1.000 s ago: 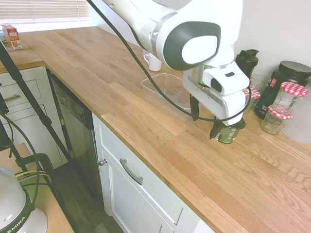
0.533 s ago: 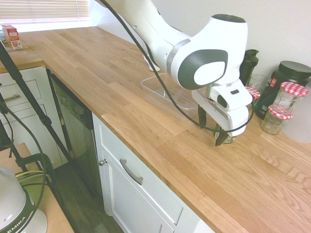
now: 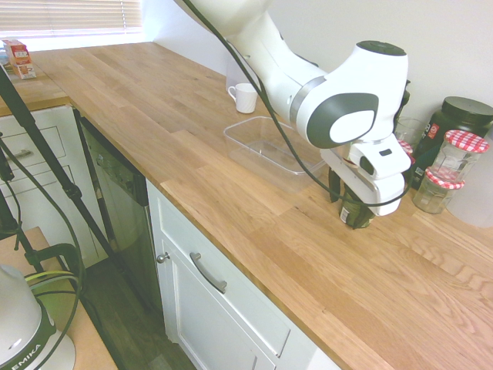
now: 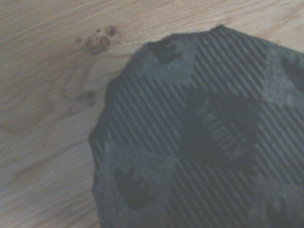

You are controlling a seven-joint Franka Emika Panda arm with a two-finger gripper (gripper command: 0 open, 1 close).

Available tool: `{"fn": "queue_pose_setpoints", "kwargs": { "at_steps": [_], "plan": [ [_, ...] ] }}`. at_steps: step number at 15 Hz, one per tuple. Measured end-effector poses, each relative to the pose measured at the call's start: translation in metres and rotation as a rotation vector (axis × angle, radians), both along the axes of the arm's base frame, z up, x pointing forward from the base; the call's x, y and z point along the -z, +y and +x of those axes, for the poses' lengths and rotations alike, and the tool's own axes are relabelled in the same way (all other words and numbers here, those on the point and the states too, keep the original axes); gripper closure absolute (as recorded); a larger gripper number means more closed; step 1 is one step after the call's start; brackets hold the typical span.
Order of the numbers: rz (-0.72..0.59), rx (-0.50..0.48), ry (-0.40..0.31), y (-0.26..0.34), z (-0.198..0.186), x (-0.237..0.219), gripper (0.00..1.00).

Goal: Put the cereal into the container

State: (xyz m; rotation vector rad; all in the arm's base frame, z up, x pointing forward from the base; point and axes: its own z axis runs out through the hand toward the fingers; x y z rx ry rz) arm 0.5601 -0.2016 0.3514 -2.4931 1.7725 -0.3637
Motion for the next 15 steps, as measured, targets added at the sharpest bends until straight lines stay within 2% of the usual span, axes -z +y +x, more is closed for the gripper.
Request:
{"fn": "queue_pose_setpoints", "kwargs": {
  "at_steps": [5, 6, 15],
  "plan": [
    [-0.008, 0.023, -0.010, -0.005, 0.020, 0.007, 0.00],
    [-0.007, 0.027, -0.012, -0.007, 0.023, 0.009, 1.00],
    [0.010, 0.058, -0.037, -0.017, 0.028, 0.001, 1.00]
  ]
}}
